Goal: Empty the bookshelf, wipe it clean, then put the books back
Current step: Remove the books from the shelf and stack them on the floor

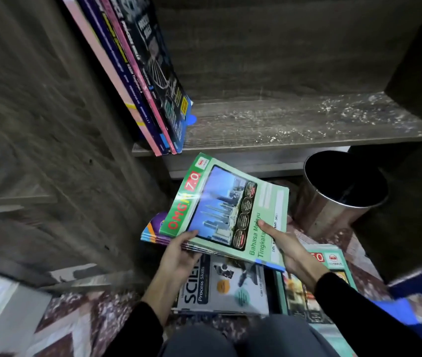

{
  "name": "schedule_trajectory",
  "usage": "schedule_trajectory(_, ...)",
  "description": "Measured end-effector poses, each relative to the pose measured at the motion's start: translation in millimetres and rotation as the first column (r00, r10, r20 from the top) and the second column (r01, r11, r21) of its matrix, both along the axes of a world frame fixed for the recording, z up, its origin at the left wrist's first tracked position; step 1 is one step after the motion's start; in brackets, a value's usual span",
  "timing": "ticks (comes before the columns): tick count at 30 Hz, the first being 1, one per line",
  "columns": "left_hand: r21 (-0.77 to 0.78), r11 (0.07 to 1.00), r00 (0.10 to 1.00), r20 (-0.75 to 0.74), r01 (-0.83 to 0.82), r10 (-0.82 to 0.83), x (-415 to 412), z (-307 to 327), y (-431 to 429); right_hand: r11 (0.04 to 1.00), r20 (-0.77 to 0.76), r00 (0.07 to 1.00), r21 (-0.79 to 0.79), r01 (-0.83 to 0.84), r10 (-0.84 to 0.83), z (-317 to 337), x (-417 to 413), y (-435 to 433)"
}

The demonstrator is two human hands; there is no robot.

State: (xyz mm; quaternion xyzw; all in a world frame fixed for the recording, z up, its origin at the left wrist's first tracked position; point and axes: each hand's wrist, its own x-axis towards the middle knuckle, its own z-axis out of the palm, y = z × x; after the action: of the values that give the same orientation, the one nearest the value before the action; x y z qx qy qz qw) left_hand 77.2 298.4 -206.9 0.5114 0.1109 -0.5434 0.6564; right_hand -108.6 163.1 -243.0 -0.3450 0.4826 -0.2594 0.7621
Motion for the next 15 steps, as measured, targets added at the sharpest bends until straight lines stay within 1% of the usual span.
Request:
schedule_trajectory(2, -0.020, 1.000, 0.999, -0.049, -0.014, 0.013, 8.3, -10.2, -15.0, 1.000, -0.019, 1.000, -0.012, 0.019, -0.019, -0.7, 8.5, -13.1)
schedule_trajectory(4, -0.023, 1.000, 0.998, -0.068, -0.007, 0.005, 16.6, -17.9, -30.9, 0.999, -0.029, 0.999, -0.022, 0.040, -0.041, -3.1, 18.0, -26.9)
schedule_trajectory(6, 0.001, 1.000, 0.998, -0.062, 0.001, 0.000, 26.1, -28.2, -48.7, 0.999, -0.050, 0.998, -0.037, 0.040, -0.042, -4.4, 27.6, -43.0)
schedule_trajectory(10, 0.008, 1.000, 0.997, -0.074, 0.004, -0.004, 39.9, -44.6, -75.4, 1.000, -0.053, 0.999, 0.005, 0.012, -0.012, -17.2, 44.7, -69.8)
schedule_trajectory(15, 0.048, 0.999, 0.998, -0.069, 0.002, 0.002, 50.7, -68.0, -93.7, 1.000, -0.098, 0.995, -0.026, -0.002, 0.000, -47.7, 61.1, -97.2)
